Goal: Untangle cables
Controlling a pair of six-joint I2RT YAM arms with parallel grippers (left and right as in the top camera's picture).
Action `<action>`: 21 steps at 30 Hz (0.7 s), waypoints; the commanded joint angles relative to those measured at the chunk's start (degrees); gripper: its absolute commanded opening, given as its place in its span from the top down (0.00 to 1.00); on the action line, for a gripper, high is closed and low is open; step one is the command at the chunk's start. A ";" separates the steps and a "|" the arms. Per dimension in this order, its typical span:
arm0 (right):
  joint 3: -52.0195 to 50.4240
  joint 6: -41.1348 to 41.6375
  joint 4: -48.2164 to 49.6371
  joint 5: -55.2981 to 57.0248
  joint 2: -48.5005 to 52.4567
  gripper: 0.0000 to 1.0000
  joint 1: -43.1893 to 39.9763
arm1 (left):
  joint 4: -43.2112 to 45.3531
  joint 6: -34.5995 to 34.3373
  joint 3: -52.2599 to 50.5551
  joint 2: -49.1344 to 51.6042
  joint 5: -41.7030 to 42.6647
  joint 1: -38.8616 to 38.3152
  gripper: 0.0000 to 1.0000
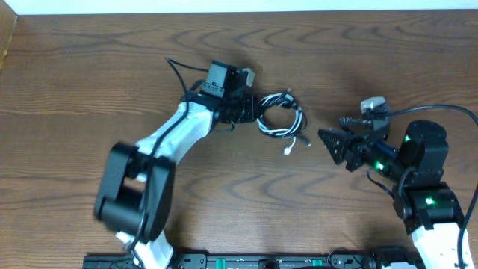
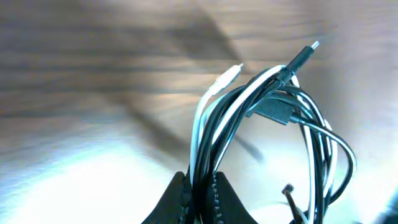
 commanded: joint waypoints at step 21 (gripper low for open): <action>1.20 9.97 4.66 -0.04 9.05 0.69 -0.17 | 0.15 3.43 0.17 -5.16 25.77 -0.44 0.92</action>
